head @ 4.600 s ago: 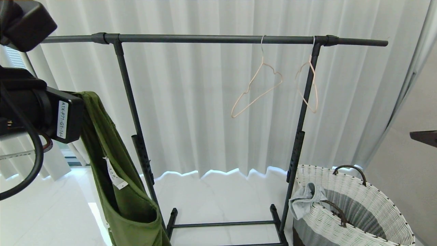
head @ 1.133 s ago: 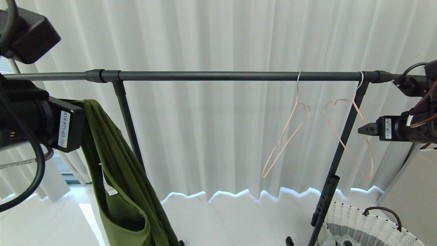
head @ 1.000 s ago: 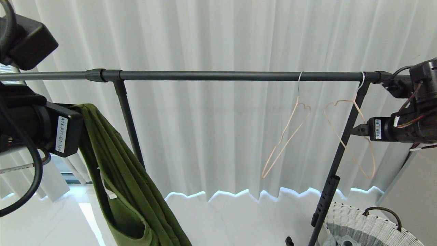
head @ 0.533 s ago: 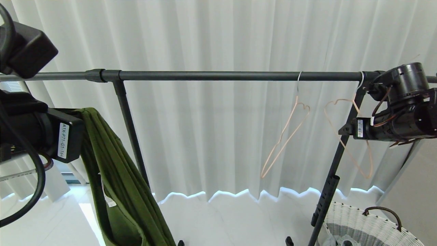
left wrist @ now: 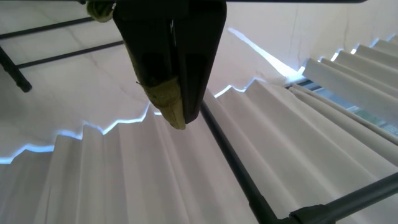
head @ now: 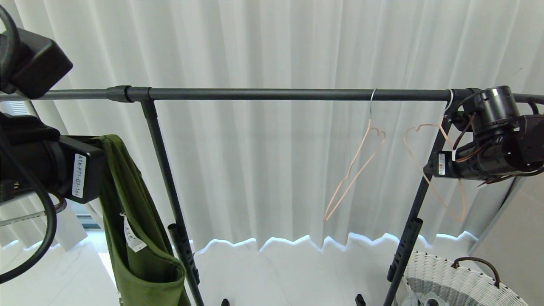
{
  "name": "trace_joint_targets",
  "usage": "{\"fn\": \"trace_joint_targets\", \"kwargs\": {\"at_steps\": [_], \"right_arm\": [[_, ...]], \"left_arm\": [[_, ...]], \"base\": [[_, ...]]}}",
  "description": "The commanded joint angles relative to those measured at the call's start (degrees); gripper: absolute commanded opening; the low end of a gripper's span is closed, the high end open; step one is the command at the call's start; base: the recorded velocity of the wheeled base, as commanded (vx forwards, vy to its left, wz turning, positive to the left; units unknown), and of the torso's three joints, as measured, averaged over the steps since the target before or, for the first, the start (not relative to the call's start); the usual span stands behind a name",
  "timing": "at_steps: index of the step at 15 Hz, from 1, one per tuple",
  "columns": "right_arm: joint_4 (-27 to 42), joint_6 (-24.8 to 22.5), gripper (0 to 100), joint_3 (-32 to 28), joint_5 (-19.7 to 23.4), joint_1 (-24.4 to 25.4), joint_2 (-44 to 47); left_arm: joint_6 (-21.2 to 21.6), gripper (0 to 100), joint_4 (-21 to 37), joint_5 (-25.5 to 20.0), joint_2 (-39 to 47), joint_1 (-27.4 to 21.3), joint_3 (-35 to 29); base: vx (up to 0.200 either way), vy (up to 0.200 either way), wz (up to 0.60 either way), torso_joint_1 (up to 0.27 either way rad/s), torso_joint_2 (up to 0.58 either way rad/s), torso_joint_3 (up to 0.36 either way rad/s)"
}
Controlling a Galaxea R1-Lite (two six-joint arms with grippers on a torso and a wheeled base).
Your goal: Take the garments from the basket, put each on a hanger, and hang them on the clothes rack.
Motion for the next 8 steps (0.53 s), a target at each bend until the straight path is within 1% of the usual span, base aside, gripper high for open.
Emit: {"fn": "trace_joint_targets", "kwargs": {"at_steps": [1, 8], "right_arm": [[0.04, 0.01, 0, 0.01, 0.01, 0.03, -0.23], [-0.05, -0.08, 0, 0.27, 0.01, 0.65, -2.08]], "left_arm": [[0.01, 0, 0.01, 0.04, 0.09, -0.01, -0.02], [0.01, 0, 0.01, 0.04, 0.01, -0.01, -0.02]], "base": [[0.000, 0.000, 0.00, 0.000, 0.00, 0.000], [0.000, 0.000, 0.00, 0.000, 0.00, 0.000]]}}
